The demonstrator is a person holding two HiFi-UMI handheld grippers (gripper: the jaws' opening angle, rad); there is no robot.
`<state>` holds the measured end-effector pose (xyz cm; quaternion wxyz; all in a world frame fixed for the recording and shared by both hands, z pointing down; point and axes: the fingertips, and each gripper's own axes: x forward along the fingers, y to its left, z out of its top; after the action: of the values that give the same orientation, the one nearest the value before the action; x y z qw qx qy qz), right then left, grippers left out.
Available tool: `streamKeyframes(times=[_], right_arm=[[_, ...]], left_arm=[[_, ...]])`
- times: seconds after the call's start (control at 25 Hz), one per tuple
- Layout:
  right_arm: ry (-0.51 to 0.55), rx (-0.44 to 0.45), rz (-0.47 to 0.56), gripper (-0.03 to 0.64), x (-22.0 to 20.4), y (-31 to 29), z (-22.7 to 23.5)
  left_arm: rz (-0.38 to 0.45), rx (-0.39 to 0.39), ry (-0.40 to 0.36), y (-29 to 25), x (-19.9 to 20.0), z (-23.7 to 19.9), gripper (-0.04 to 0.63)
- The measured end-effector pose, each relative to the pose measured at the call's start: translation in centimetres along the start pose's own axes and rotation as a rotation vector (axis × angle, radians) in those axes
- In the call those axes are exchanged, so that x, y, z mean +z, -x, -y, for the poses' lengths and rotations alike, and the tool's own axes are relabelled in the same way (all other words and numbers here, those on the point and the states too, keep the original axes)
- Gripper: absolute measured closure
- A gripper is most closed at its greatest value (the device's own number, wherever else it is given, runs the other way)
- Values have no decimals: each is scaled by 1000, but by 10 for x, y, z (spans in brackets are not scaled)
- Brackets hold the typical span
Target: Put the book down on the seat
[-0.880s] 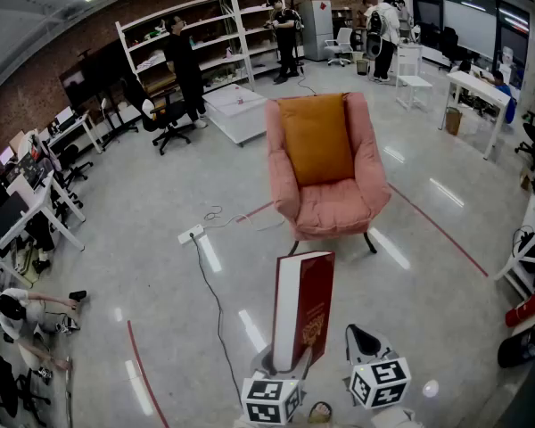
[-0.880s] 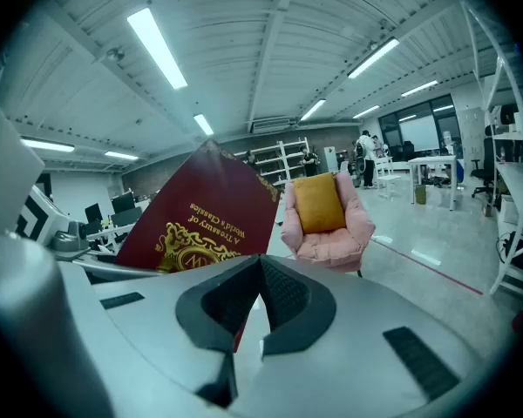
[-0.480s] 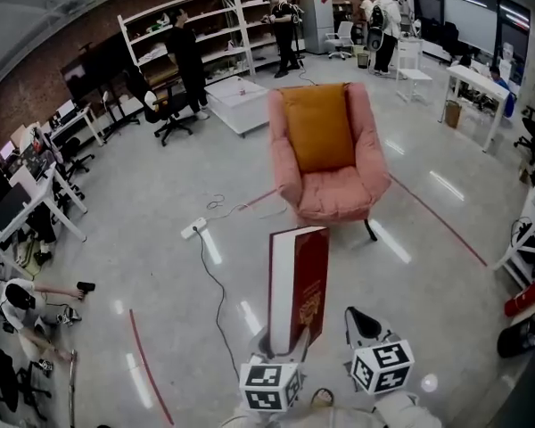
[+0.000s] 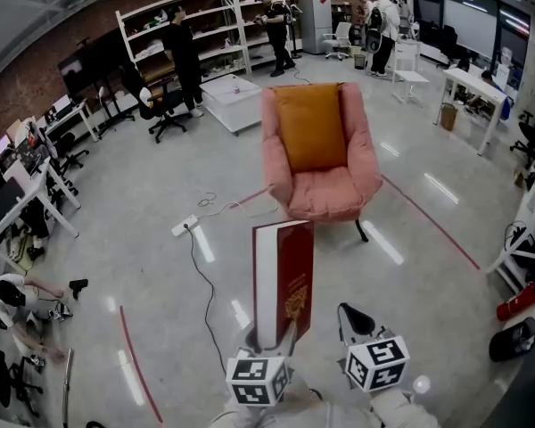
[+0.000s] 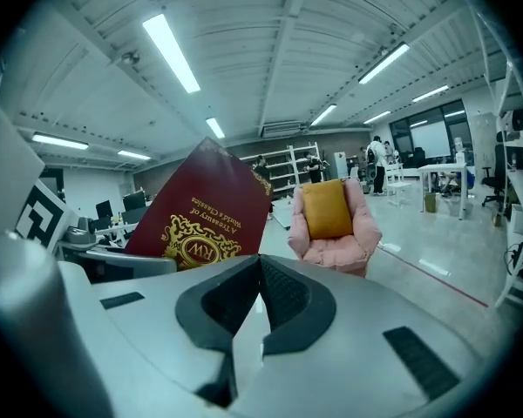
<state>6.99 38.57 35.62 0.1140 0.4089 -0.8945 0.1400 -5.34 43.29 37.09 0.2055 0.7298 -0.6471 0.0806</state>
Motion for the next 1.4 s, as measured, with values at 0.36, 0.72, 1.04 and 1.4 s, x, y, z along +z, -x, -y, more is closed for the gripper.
streamKeyframes(times=[0.36,0.72,1.04,1.4], right_arm=[[-9,0,-41,612,-5,-23,28],[-15,-48,-69,612,5,-91,93],[-42,-94,-97,612,55,-216,174],[-70,-118,-118,612,115,-358,256]], left_arm=[[-18,-9,-8,-45,11,-5,351],[-10,-41,16,-145,46,-23,350],[-84,-60,19,-287,94,-60,350],[-162,-68,5,-448,159,-106,350]])
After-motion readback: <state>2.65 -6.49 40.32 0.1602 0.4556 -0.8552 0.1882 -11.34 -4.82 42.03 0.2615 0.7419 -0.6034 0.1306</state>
